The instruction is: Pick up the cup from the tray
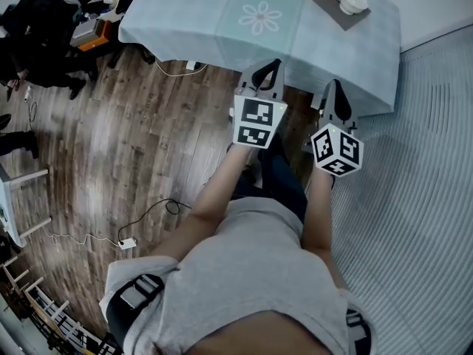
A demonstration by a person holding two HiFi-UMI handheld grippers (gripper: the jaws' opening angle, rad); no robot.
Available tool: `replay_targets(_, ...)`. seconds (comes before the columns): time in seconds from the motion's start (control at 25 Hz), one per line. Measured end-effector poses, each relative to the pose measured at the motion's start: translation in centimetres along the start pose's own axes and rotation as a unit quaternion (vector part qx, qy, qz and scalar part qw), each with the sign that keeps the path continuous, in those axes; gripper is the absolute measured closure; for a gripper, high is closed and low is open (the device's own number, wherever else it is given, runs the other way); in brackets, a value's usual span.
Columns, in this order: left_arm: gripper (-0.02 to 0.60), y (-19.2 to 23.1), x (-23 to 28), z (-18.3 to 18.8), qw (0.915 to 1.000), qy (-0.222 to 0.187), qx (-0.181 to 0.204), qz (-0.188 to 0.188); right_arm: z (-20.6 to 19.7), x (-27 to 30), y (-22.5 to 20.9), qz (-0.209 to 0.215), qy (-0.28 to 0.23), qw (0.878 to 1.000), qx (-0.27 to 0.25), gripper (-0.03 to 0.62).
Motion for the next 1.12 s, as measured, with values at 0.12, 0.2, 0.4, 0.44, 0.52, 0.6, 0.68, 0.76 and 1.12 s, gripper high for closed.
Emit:
replay_targets(0.12,0.582,0.6,2.9,1.0,1.0,0.002,0.001,0.001,0.7,3.1,-1.3,0.003,0.002,1.0,0.002,0.586)
replay_targets(0.2,0.583,1.2,4.7,1.9,1.0,0.002,0.0,0.003,1.6,5.1,-2.0,0.004,0.0,1.0,0.002,0.586)
replay_targets(0.4,0.583,2.6,9.3,3.4,1.0,0.001,-0.007,0.007,2.9,9.8,-3.9,0.004,0.0,1.0,0.003,0.586)
replay_targets(0.44,0.583,2.8,10.3,3.6,0.9999,0.001,-0.008,0.007,3.0,10.7,-4.3,0.005,0.001,1.0,0.002,0.586)
replay_targets(0.52,0.583,3.2,12.2,3.8,0.9999,0.004,-0.009,0.008,3.2,12.4,-5.1,0.006,0.003,1.0,0.001,0.586)
replay_targets(0.6,0.583,3.6,14.0,4.1,0.9999,0.005,-0.012,0.007,3.3,13.9,-5.9,0.005,0.004,1.0,0.001,0.586)
replay_targets(0.68,0.583,3.7,15.5,4.5,0.9999,0.006,-0.013,0.005,3.4,15.0,-6.6,0.005,0.006,1.0,0.001,0.586)
replay_targets(0.76,0.583,3.8,16.7,4.8,0.9999,0.008,-0.012,0.003,3.5,16.0,-7.1,0.005,0.008,1.0,0.002,0.586)
replay_targets(1.12,0.582,4.8,19.4,4.6,0.9996,0.024,-0.015,0.003,3.0,19.4,-8.2,0.005,0.021,1.0,0.006,0.586)
Point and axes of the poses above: the fingertips, and each gripper's own axes: x forward along the fingers, y to its left, z out of its top, the point moved 10 cm from there along -x, backward along the fingers, and after that the axes turned 12 degrees about -z, right-handed, at the moved point
